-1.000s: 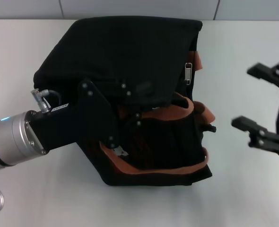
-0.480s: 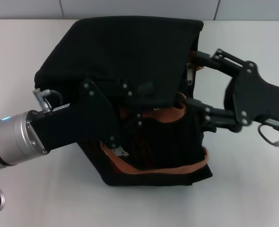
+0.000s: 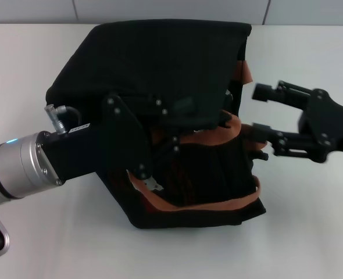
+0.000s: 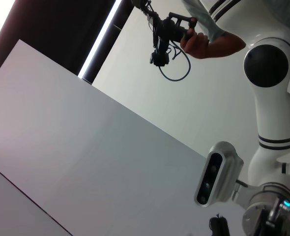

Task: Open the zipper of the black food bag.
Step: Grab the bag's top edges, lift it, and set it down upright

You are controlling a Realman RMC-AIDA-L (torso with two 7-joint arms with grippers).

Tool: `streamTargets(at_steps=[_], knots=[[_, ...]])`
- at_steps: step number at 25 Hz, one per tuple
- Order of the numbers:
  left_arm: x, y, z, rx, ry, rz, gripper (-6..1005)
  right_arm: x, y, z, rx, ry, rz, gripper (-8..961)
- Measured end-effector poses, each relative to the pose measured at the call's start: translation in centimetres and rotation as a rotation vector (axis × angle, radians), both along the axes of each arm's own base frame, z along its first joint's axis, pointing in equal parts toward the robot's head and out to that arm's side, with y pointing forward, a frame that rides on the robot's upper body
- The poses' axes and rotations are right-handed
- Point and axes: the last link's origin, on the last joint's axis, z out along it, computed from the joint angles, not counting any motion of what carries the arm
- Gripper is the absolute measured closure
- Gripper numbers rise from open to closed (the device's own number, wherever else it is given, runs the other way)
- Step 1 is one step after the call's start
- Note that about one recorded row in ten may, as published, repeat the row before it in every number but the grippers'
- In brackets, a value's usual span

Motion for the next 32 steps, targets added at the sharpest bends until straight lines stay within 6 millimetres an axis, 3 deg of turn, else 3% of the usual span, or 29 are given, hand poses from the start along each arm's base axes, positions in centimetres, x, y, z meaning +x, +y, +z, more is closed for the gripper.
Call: streamTargets(at_steps=[4, 6, 10, 21, 30, 32], knots=[[0.1, 0.1, 0.0, -0.002, 0.001, -0.002, 819, 1.0, -1.3, 1.2, -0.009, -0.008, 0.017, 121], [0.1, 0.1, -0.1, -0.002, 0.002, -0.001, 819, 1.5, -2.1, 2.4, 0.123, 0.049, 0.039, 121], [0.1, 0.1, -0.1, -0.004, 0.002, 0.001, 819, 1.5, -2.1, 2.7, 0.216, 0.119, 0.012, 150], [0.2, 0.1, -0.2, -0.005, -0.002, 0.002, 819, -1.0, -0.4, -0.7, 0.161, 0.116, 0.073, 230], [0.2, 0.2, -0.2, -0.004, -0.002, 0.003, 819, -2.1, 0.0, -2.6, 0.197, 0.138, 0.108, 469], [0.2, 0.2, -0.2, -0.003, -0.002, 0.003, 819, -2.0, 0.1, -2.7, 0.226, 0.152, 0.094, 475]])
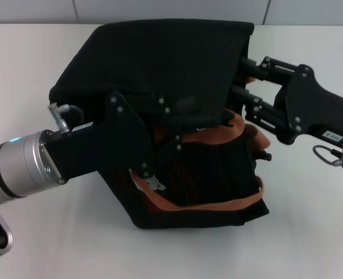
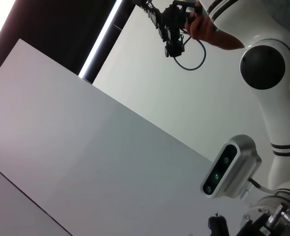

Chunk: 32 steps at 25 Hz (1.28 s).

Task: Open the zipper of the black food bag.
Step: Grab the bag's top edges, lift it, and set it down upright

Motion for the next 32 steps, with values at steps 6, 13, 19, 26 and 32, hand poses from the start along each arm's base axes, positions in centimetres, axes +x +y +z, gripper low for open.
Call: streamTargets(at_steps=[6, 13, 19, 26, 32], knots=[[0.0, 0.0, 0.0, 0.001, 0.000, -0.001, 819, 0.4, 0.2, -0.1, 0.048, 0.015, -0.042, 485], [0.1, 0.0, 0.0, -0.002, 0.001, -0.004, 819, 1.7, -0.3, 0.0, 0.091, 0.006, -0.093, 486], [0.2, 0.1, 0.0, -0.002, 0.001, -0.007, 818, 1.9, -1.4, 0.8, 0.121, 0.054, -0.066, 486], [0.3, 0.2, 0.0, -0.003, 0.002, -0.014, 818, 0.9, -1.4, -1.0, 0.105, -0.021, 0.026, 486], [0.4, 0.3, 0.0, -0.003, 0.002, -0.015, 818, 0.3, -0.6, -1.8, 0.130, -0.038, 0.016, 487]])
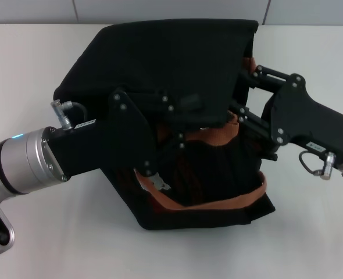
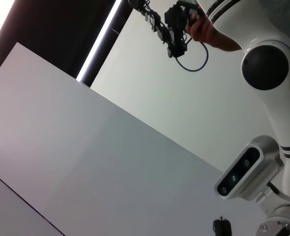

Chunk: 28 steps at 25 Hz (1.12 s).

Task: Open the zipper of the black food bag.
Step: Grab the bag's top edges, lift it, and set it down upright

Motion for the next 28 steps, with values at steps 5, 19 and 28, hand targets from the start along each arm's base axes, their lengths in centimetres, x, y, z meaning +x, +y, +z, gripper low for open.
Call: streamTargets(at_steps=[5, 19, 28], knots=[[0.0, 0.0, 0.0, -0.002, 0.000, -0.001, 818, -0.2, 0.5, 0.2, 0.053, 0.043, -0.033, 487], [-0.1, -0.1, 0.0, 0.001, 0.000, 0.003, 818, 2.2, -0.8, 1.3, 0.110, 0.122, -0.171, 488], [-0.1, 0.0, 0.0, 0.001, 0.000, 0.002, 818, 1.9, -2.1, 2.6, 0.128, 0.178, -0.089, 487]])
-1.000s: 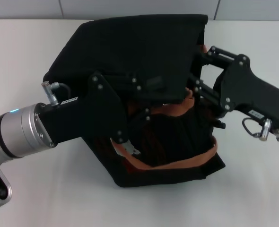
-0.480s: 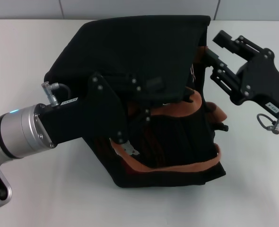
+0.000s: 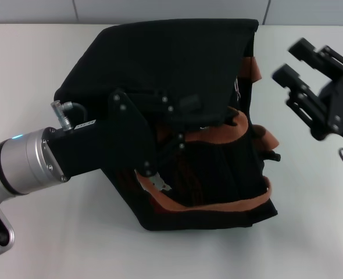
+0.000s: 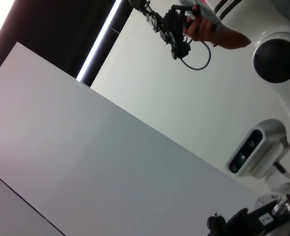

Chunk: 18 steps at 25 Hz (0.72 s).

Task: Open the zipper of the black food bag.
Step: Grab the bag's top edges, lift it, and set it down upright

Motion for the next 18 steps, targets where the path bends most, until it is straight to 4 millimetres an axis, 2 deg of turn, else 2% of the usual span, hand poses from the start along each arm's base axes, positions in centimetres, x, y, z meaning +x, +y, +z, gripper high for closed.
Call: streamTargets(at_steps=[4, 8, 13, 18], knots=[[0.1, 0.1, 0.0, 0.000, 0.000, -0.003, 818, -1.5, 1.4, -1.4, -0.063, -0.007, 0.009, 487], [0.1, 0.1, 0.0, 0.000, 0.000, -0.005, 818, -1.7, 2.3, -2.7, -0.091, -0.048, -0.033, 487], [0.1, 0.1, 0.0, 0.003, -0.001, -0.003, 818, -0.7, 1.9, -2.5, -0.087, -0.048, -0.076, 488], [0.1, 0.1, 0.1, 0.005, -0.001, -0.002, 818, 1.0, 0.9, -1.3, -0.089, -0.044, -0.116, 488]])
